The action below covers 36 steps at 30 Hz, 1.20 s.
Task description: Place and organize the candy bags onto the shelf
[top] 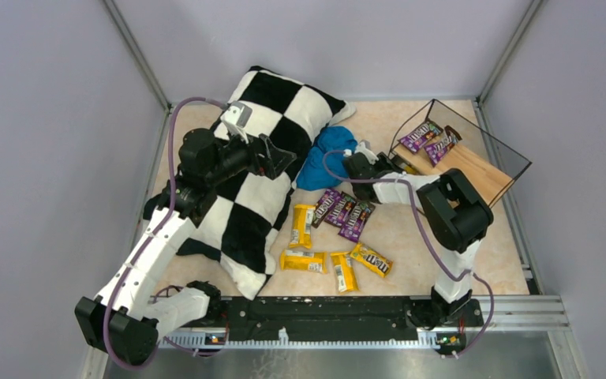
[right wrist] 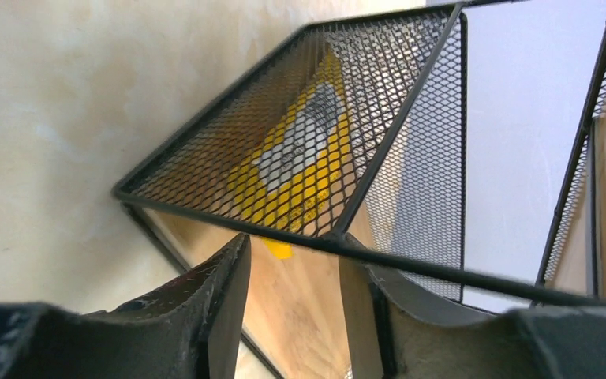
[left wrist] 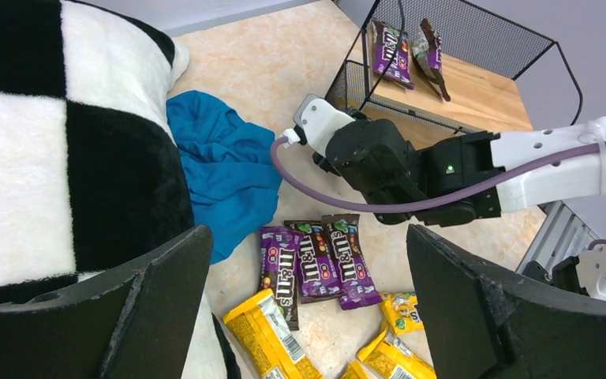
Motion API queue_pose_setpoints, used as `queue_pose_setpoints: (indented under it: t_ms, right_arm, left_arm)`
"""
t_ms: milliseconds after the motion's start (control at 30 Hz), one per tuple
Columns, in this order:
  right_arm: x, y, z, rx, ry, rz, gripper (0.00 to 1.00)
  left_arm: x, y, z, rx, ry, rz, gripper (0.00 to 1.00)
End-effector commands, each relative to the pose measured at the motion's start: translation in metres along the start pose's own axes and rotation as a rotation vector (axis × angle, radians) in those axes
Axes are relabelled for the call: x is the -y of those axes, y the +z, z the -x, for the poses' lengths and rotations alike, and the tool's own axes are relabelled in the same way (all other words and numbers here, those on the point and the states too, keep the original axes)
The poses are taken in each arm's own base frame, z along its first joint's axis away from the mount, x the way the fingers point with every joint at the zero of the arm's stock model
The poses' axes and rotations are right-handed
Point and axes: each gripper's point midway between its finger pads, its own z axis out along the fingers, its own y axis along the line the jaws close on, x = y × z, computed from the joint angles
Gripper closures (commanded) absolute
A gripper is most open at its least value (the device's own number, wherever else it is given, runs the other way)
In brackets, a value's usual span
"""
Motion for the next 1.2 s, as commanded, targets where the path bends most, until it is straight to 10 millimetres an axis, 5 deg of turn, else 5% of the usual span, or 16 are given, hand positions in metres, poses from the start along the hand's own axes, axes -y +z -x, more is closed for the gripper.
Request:
queue_pose_setpoints:
  t_ms: [0, 367, 467, 567, 967, 1167]
  right_arm:
    - [0.005, -0.044, 0.031, 0.090, 0.087, 0.043, 0.52]
    - [-0.065, -0.221, 0.009, 0.258, 0.033, 0.604, 0.25]
    - [-0.069, -0.252, 0.010, 0.244, 0.216, 0.772, 0.11]
    - [-0.087, -0.288, 0.015, 0.192, 0.381, 0.997, 0.09]
    - [-0.113, -0.298, -0.033, -0.050, 0.426, 1.101, 0.01]
    - [-0.127, -0.334, -0.076, 0.081, 0.156, 1.290, 0.03]
  left_arm:
    - [0.007, 0.000, 0.014, 0.036, 0.034, -0.025, 0.01]
    - [0.003, -0.004, 0.018, 0.054, 0.034, 0.012, 0.01]
    - [0.004, -0.005, 0.020, 0.056, 0.035, 0.015, 0.01]
    - [0.000, -0.006, 0.020, 0.066, 0.037, 0.034, 0.01]
    - [-0.006, 0.001, 0.013, 0.031, 0.023, 0.043, 0.01]
    - [-0.004, 0.002, 0.012, 0.019, 0.020, 0.034, 0.01]
